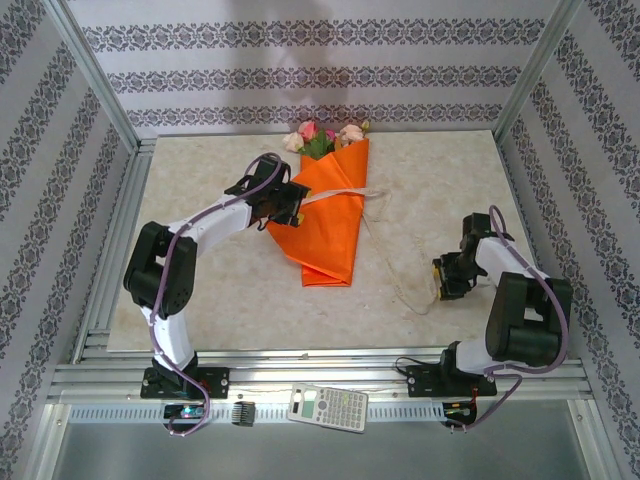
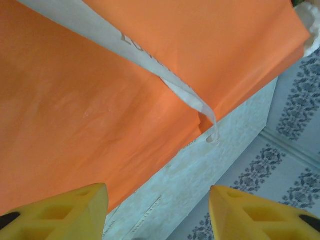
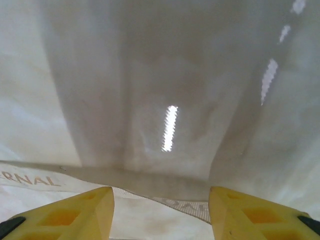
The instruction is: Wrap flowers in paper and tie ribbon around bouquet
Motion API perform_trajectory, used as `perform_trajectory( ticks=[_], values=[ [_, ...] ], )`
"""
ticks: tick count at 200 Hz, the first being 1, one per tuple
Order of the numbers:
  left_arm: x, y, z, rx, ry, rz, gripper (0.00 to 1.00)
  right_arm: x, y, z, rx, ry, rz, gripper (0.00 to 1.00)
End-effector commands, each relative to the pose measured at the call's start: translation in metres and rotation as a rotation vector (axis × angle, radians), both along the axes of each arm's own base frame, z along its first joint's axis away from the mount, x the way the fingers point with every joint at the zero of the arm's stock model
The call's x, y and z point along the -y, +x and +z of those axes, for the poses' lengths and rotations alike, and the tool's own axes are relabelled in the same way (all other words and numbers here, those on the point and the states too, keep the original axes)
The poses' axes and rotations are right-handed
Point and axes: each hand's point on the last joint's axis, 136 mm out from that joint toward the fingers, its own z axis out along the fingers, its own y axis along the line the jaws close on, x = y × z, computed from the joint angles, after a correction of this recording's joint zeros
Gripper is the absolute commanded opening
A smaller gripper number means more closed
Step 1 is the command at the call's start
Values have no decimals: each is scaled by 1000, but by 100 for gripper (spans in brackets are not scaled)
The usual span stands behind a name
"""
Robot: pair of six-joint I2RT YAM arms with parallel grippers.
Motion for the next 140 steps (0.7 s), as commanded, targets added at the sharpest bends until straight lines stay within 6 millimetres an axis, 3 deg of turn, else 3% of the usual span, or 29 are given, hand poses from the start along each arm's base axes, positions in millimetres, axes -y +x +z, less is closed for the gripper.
perform_trajectory(
  ticks=[1,36,48,78,140],
  values=[
    [-8,16,23,61,-66,121,55,-2,23,13,79,43,-150,55],
    [-6,18,25,75,-71,112,55,10,39,45,143,-14,-240,56],
    [-6,18,26,79,-61,105,55,6,42,49,148,-4,-270,57],
    [-5,17,26,82,-61,94,55,-20,42,38,120,60,-357,62],
    [-14,13,32,92,-31,74,55,-16,45,12,36,62,-519,66]
  ],
)
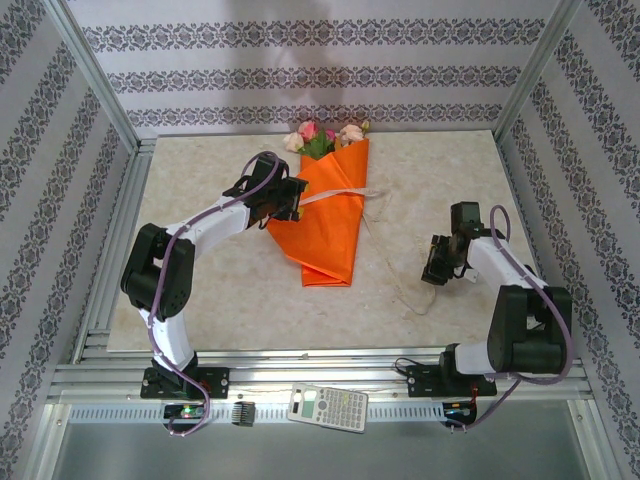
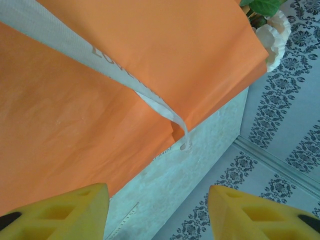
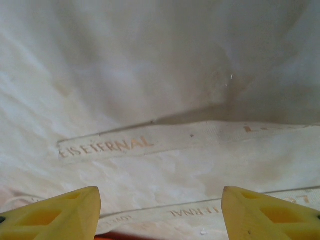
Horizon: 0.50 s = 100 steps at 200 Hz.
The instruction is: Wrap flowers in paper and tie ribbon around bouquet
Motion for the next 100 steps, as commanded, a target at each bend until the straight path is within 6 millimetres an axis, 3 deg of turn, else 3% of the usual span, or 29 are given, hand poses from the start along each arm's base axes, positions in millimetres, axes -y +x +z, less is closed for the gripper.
perform_trajectory(
  ticks=[1,47,81,100],
  values=[
    [-12,2,20,41,0,10,54,4,-3,-11,-57,7,-110,66],
    [-12,1,24,47,2,-7,54,0,-1,-24,-115,27,-222,66],
    [-14,1,26,52,5,-4,54,-6,-22,-43,-222,27,-290,66],
    [-15,1,29,59,2,-1,54,-8,-36,-57,-277,12,-322,60]
  ],
)
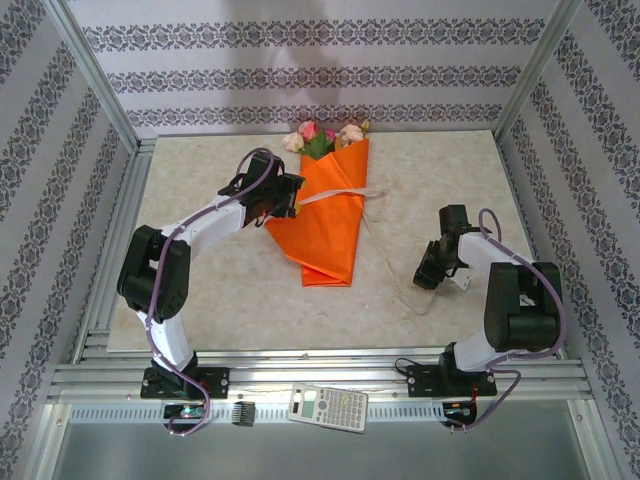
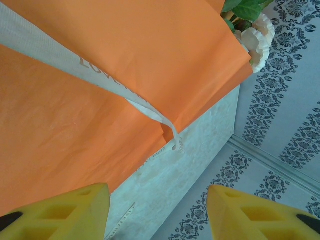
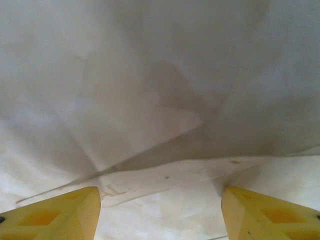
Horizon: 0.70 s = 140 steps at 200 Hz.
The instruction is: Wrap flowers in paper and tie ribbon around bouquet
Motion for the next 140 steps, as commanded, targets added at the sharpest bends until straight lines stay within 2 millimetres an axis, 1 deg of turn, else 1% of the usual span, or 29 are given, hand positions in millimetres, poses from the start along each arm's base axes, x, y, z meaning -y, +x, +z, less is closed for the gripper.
perform_trajectory(
  ticks=[1,20,35,44,59,68,75,84,93,107,114,126,140],
  values=[
    [-7,-3,19,26,-3,2,54,2,-31,-23,-154,-9,-209,59],
    [-10,-3,22,32,-2,6,54,2,-43,-38,-204,-12,-215,49],
    [-11,-4,23,33,-2,8,54,3,-45,-46,-200,-18,-215,35],
    [-13,-4,23,32,-2,11,54,6,-42,-47,-192,-34,-209,21],
    [-15,-6,23,29,-2,17,54,12,-38,-49,-184,-44,-194,6],
    [-16,-6,23,28,0,15,54,17,-28,-46,-154,-64,-171,0],
    [-17,-7,22,25,4,14,54,21,-17,-43,-115,-76,-140,0],
    [-17,-7,22,25,7,12,54,23,2,-32,-60,-90,-93,0],
    [-18,-7,19,14,11,13,55,22,22,-17,-9,-104,-29,0],
    [-19,-8,12,-10,9,19,56,17,53,13,73,-134,92,0],
    [-20,-8,7,-28,12,21,57,14,62,30,101,-157,149,0],
    [-24,-10,0,-71,22,41,59,2,78,60,172,-193,255,0],
    [-25,-10,-8,-109,9,81,60,-15,89,95,240,-244,384,0]
  ],
)
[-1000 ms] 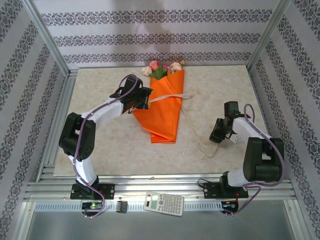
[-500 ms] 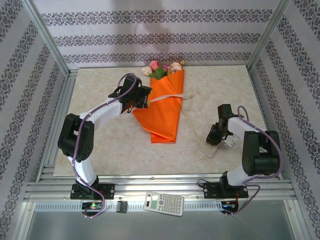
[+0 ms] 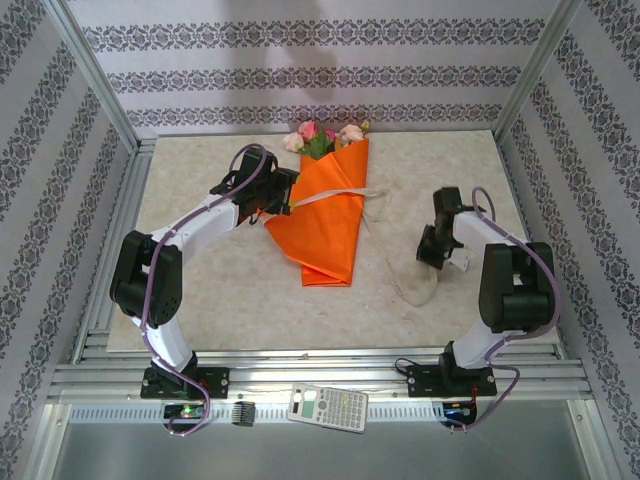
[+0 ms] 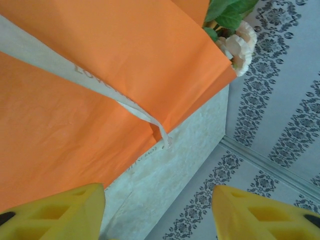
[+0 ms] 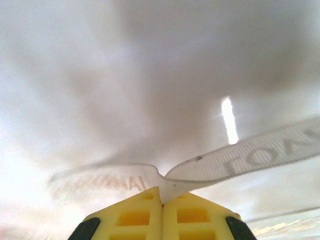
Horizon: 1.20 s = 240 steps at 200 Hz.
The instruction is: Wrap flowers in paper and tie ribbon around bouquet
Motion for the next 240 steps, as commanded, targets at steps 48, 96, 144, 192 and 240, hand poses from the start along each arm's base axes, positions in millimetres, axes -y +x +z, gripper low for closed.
perform_trajectory(
  ticks=[48,96,144,192,240],
  values=[
    [-13,3,-49,-253,-46,203,61,-117,67,145,446,-214,620,0],
    [-25,23,-86,-304,-42,316,62,-209,89,217,629,-264,839,0],
    [-29,41,-104,-293,-37,330,56,-252,108,251,736,-215,845,0],
    [-16,44,-110,-283,-88,275,20,-266,167,251,854,-222,950,0],
    [-9,42,-81,-181,-111,198,0,-284,209,196,860,-174,1224,0]
  ],
)
